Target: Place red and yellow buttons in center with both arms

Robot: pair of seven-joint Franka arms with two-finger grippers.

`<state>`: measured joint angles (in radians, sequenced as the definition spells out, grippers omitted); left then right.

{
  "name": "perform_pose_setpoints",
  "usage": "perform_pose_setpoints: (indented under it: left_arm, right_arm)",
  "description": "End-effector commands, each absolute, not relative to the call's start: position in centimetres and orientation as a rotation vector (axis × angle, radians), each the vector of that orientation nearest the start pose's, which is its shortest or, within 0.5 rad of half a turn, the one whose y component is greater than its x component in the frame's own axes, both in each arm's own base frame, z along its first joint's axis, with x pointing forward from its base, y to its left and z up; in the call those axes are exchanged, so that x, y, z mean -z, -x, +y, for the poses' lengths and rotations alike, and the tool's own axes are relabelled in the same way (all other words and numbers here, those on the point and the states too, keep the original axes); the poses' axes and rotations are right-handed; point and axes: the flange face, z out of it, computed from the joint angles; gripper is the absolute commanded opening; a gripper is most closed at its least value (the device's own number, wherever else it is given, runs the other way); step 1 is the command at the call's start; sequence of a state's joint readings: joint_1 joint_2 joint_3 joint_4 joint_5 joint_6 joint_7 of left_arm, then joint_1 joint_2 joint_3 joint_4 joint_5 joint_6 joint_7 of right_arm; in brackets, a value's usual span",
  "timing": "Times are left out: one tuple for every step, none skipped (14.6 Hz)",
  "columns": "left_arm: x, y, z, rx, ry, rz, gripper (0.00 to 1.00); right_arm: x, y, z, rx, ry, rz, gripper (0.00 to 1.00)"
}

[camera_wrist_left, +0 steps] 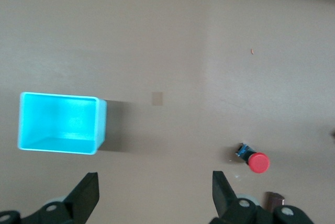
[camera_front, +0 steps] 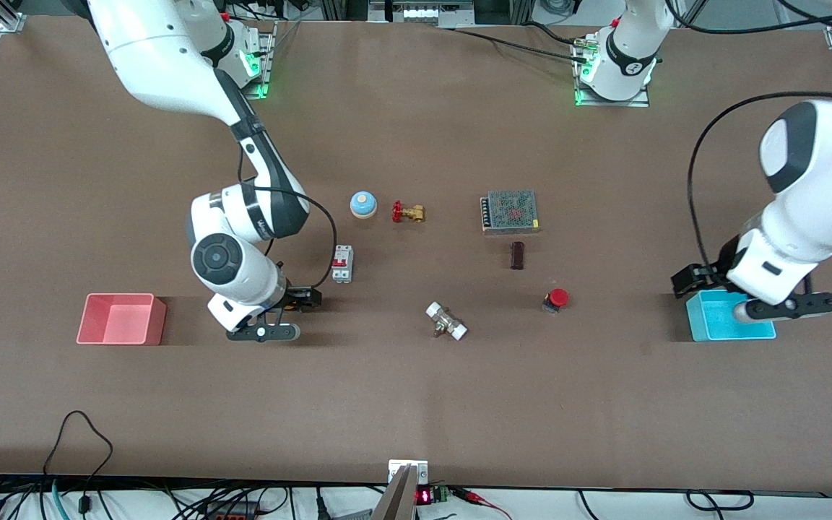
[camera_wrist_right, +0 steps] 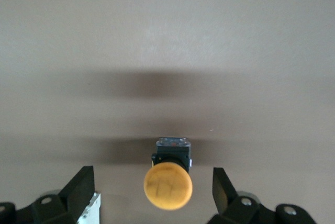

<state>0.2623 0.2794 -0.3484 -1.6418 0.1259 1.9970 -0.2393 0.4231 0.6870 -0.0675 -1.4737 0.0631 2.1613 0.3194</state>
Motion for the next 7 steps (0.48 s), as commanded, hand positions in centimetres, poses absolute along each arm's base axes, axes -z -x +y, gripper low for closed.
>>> perform_pose_setpoints:
  left_arm:
    - [-50.2,-63.1,-1.3,0.159,3.087,-0.118,0.97]
    - [-51.1,-62.6,-1.3,0.160,3.082,-0.111,0.99]
    - [-52.1,-62.1,-0.9,0.162,3.079,-0.114,1.00]
    - [-53.1,-61.5,-1.1,0.157,3.093,-0.095,1.00]
    - [-54.0,-60.9,-1.3,0.150,3.105,-0.060,1.00]
    - [-54.5,-60.5,-0.6,0.136,3.107,-0.026,1.00]
    - [-55.6,-59.9,-0.2,0.142,3.112,-0.009,1.00]
  right_arm:
    - [-34.2,-66.7,23.9,0.037,3.118,0.021,1.00]
    - [-36.4,-66.6,23.0,0.048,3.118,0.032,1.00]
    - [-38.6,-66.4,22.1,0.050,3.115,0.042,1.00]
    - [-40.7,-66.4,20.4,0.050,3.114,0.074,1.00]
    - [-43.1,-66.1,18.8,0.049,3.106,0.105,1.00]
    - [-44.7,-65.9,17.3,0.051,3.103,0.134,1.00]
    - [-46.3,-65.7,15.7,0.056,3.107,0.160,1.00]
